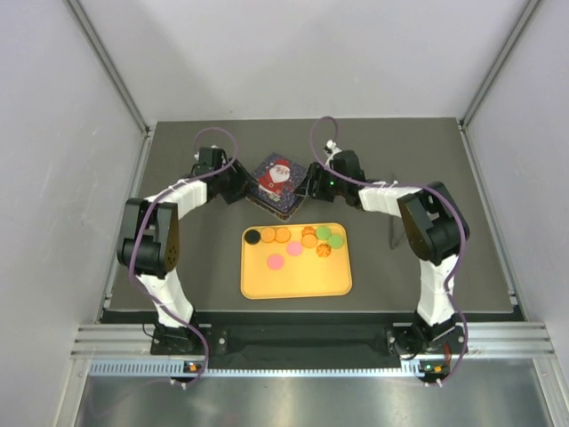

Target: Pack the cookies

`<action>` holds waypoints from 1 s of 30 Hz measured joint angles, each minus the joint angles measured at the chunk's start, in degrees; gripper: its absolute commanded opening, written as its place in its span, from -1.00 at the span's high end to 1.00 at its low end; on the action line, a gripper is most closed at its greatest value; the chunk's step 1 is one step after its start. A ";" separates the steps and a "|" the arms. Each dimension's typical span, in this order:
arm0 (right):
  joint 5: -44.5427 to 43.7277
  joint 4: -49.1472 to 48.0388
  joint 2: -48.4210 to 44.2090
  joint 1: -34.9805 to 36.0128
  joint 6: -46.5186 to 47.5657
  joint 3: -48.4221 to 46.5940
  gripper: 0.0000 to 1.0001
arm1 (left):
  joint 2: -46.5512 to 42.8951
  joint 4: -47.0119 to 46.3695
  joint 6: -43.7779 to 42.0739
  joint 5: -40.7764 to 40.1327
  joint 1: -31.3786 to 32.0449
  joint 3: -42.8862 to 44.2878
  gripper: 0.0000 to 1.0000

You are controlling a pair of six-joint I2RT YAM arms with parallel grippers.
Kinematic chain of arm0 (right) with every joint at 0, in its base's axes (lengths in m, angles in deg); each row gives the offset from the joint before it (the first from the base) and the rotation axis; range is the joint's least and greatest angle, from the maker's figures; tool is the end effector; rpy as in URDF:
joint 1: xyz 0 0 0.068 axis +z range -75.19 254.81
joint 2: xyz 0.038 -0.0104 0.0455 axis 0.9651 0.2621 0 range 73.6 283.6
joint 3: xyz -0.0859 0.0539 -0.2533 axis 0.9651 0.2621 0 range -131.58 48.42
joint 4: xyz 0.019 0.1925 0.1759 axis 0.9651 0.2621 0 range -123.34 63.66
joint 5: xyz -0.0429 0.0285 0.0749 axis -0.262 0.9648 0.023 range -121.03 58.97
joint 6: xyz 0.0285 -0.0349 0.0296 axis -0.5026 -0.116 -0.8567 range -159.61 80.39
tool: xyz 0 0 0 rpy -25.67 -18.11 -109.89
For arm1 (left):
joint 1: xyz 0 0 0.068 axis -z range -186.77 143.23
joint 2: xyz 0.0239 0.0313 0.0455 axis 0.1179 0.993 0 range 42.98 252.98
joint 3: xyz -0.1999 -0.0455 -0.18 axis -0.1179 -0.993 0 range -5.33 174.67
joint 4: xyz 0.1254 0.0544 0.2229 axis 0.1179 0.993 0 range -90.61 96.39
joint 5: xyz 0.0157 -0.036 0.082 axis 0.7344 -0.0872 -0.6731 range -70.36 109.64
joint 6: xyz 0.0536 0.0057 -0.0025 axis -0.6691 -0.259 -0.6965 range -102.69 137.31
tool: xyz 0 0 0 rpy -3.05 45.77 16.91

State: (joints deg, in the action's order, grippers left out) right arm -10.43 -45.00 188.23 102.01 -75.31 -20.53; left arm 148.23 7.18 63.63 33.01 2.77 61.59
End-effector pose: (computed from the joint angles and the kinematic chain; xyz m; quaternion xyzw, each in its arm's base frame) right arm 0.3795 0.2092 0.1601 -0.0193 0.8726 0.3756 0.3116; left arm 0.3874 -0.0734 0.1850 -0.2494 0.8880 -0.2692 0.2772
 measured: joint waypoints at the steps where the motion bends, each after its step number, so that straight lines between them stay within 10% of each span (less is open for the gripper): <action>1: 0.22 0.15 0.22 0.00 0.07 -0.33 -0.25 | 0.00 -1.03 0.52 0.46 -0.26 -0.52 -0.23; 19: 0.85 0.74 1.03 0.00 0.11 -1.38 -0.17 | -0.83 -13.90 5.60 2.40 -1.90 -7.21 0.97; 30: 0.98 0.83 1.01 -0.31 -0.13 -1.38 -0.14 | -1.09 -15.72 5.64 1.36 -1.55 -8.33 1.00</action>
State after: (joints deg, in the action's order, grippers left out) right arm -9.44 -44.17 189.24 101.70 -75.44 -21.91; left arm 147.14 -8.54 69.27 34.36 1.22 53.26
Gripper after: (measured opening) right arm 0.564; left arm 0.455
